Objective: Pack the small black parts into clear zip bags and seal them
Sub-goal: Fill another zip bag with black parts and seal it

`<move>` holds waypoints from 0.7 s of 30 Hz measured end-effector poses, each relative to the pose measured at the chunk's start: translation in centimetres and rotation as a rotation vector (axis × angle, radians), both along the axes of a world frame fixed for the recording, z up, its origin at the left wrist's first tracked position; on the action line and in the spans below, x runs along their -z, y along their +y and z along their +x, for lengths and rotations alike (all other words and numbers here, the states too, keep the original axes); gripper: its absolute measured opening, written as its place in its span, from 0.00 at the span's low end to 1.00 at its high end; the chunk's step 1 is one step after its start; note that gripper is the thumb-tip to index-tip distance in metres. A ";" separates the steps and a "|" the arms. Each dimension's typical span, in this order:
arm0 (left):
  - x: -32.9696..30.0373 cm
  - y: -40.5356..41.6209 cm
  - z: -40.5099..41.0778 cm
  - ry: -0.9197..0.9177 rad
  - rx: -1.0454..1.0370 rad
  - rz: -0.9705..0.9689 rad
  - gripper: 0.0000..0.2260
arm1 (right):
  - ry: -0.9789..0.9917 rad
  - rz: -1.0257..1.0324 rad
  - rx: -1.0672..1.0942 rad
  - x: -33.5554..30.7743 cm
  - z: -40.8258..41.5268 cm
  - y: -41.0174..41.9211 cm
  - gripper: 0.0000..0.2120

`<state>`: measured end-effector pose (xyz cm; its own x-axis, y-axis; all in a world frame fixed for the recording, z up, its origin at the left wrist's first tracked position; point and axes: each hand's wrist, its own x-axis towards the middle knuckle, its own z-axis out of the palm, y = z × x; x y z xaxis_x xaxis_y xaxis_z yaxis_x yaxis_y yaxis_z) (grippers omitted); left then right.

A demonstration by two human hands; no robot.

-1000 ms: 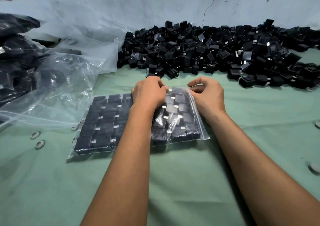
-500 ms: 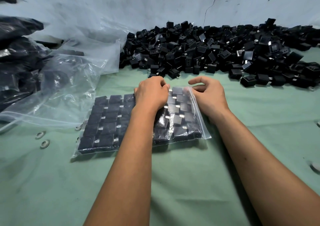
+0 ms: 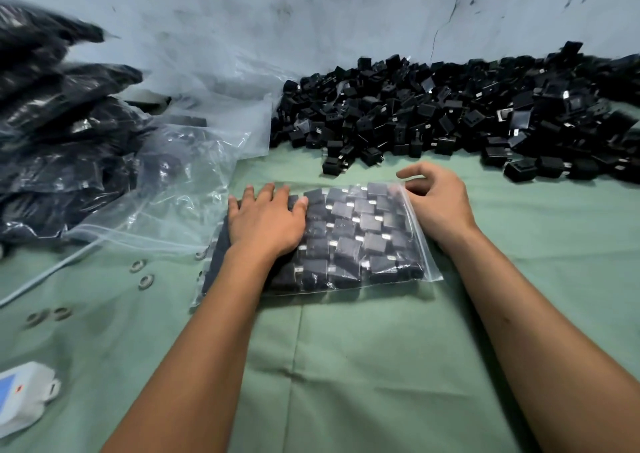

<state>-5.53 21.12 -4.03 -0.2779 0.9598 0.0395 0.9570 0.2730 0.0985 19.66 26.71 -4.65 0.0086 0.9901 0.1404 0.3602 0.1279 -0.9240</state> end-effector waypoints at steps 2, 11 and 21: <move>0.0 -0.1 0.1 0.007 -0.007 0.008 0.29 | 0.009 -0.015 -0.047 -0.2 0.3 -0.1 0.15; 0.0 -0.2 0.3 0.017 -0.010 0.021 0.28 | -0.100 -0.007 -0.120 -0.8 1.3 0.0 0.12; -1.7 -0.6 2.3 0.057 0.067 -0.023 0.30 | -0.072 -0.018 -0.157 -1.1 1.2 -0.4 0.16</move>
<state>-3.27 20.48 -2.30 -0.2114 0.9769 0.0316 0.9769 0.2101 0.0378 20.82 26.33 -3.56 -0.1563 0.9807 0.1176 0.4028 0.1720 -0.8990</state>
